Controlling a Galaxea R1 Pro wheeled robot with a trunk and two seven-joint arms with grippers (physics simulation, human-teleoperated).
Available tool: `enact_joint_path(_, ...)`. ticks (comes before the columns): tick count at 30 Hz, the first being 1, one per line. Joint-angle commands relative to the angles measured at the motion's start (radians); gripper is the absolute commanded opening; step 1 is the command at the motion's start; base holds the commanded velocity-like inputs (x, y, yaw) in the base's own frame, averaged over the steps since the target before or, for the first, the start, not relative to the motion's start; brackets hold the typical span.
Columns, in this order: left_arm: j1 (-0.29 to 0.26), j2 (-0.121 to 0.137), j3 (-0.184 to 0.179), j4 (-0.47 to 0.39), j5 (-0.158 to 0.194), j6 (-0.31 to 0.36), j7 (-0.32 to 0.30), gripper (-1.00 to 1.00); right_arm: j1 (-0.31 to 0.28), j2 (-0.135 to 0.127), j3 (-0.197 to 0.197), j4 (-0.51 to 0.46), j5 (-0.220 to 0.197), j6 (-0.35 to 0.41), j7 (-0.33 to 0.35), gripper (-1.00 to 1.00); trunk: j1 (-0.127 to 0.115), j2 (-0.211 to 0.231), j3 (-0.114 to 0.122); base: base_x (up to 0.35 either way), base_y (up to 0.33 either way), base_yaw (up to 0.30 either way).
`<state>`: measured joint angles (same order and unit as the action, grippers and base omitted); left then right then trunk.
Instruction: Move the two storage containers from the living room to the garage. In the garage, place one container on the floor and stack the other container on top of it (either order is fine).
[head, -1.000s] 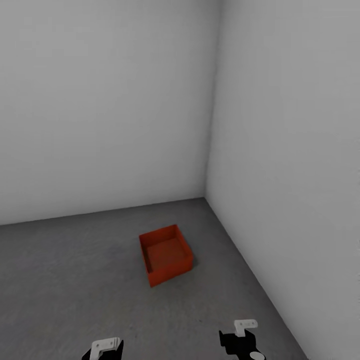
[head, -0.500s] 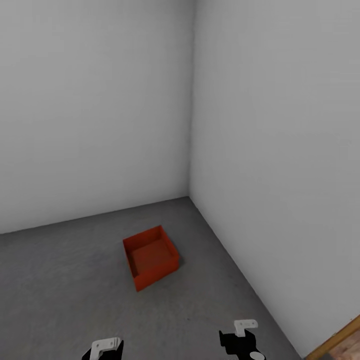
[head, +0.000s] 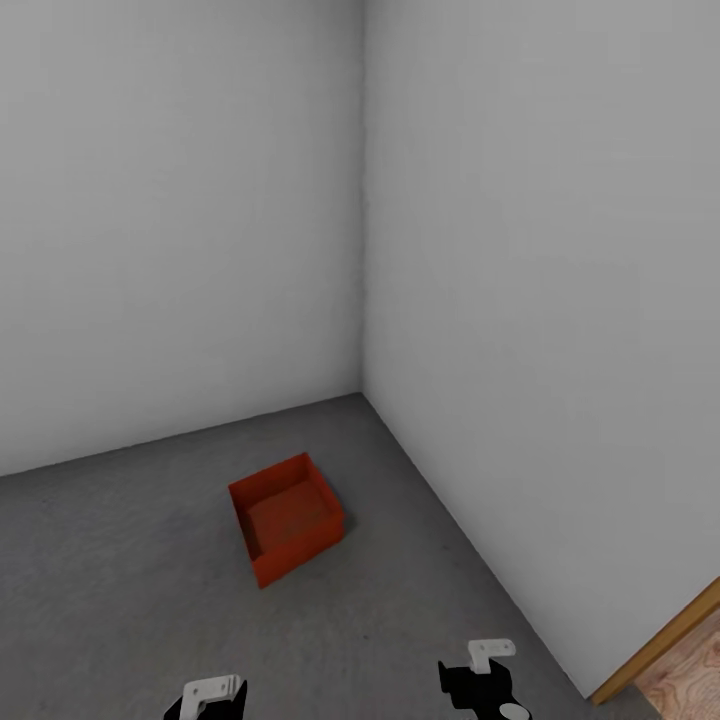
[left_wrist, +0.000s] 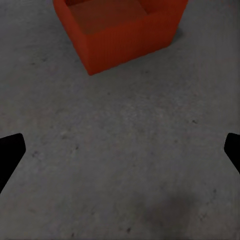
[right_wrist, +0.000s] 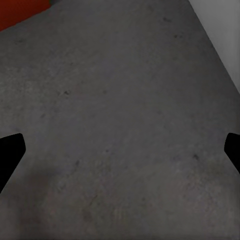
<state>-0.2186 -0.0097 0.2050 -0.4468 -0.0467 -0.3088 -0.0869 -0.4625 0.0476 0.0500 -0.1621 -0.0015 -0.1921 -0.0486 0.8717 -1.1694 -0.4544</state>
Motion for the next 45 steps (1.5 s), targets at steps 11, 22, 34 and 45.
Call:
enact_joint_path(11, -0.001, -0.001, 0.008, 0.001, -0.004, -0.003, -0.008, 1.00, -0.001, 0.000, 0.006, 0.001, 0.000, -0.003, -0.004, 1.00, 0.000, -0.001, -0.001, 0.000, 0.000, -0.126)
enact_joint_path(22, -0.001, -0.001, 0.008, 0.003, -0.004, -0.003, -0.008, 1.00, -0.001, 0.000, 0.005, 0.001, 0.000, -0.003, -0.004, 1.00, 0.000, -0.001, -0.001, 0.000, 0.000, -0.256)
enact_joint_path(34, -0.001, -0.001, 0.008, 0.002, -0.004, -0.003, -0.008, 1.00, -0.001, 0.000, 0.006, 0.001, 0.000, -0.003, -0.004, 1.00, 0.000, -0.001, -0.001, 0.000, 0.000, -0.259)
enact_joint_path(45, -0.001, -0.001, 0.007, 0.003, -0.005, -0.003, -0.008, 1.00, -0.001, 0.002, 0.007, 0.003, 0.000, -0.004, -0.004, 1.00, 0.000, -0.001, -0.001, 0.000, 0.000, -0.063)
